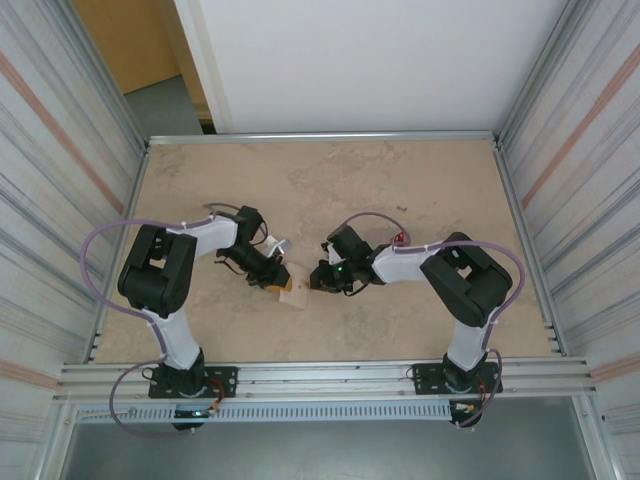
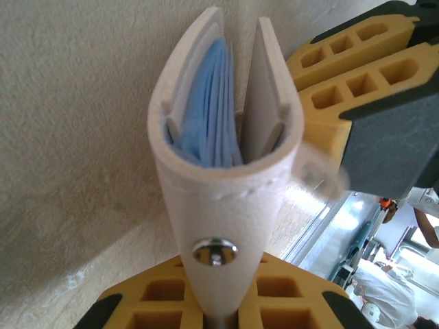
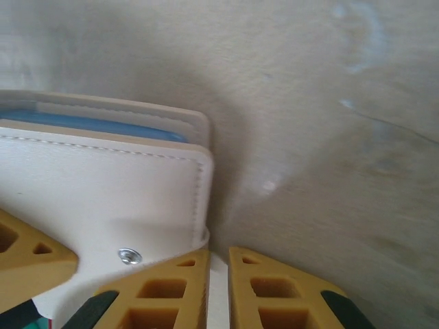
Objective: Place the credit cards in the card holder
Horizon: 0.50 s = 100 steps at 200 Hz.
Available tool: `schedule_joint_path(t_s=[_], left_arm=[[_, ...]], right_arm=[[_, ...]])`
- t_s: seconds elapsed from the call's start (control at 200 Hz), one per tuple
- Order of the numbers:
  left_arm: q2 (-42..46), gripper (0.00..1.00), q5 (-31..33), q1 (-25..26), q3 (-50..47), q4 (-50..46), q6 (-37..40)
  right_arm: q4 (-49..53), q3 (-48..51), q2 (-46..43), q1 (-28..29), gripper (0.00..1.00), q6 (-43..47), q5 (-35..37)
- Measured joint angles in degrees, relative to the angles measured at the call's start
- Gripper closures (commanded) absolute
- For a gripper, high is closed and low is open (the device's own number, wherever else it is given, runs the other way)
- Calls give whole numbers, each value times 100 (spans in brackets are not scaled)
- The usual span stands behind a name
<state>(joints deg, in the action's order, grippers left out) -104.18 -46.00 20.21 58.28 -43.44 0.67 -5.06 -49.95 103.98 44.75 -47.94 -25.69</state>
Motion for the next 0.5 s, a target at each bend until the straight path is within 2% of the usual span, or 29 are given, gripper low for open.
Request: schedule_joint_path(t_s=[0.376, 0.501], left_arm=[[-31, 100, -4, -4, 33, -39, 0], [-31, 100, -4, -4, 33, -37, 0]], right_arm=[[-258, -96, 79, 35, 86, 63, -96], [-219, -107, 55, 59, 83, 74, -92]])
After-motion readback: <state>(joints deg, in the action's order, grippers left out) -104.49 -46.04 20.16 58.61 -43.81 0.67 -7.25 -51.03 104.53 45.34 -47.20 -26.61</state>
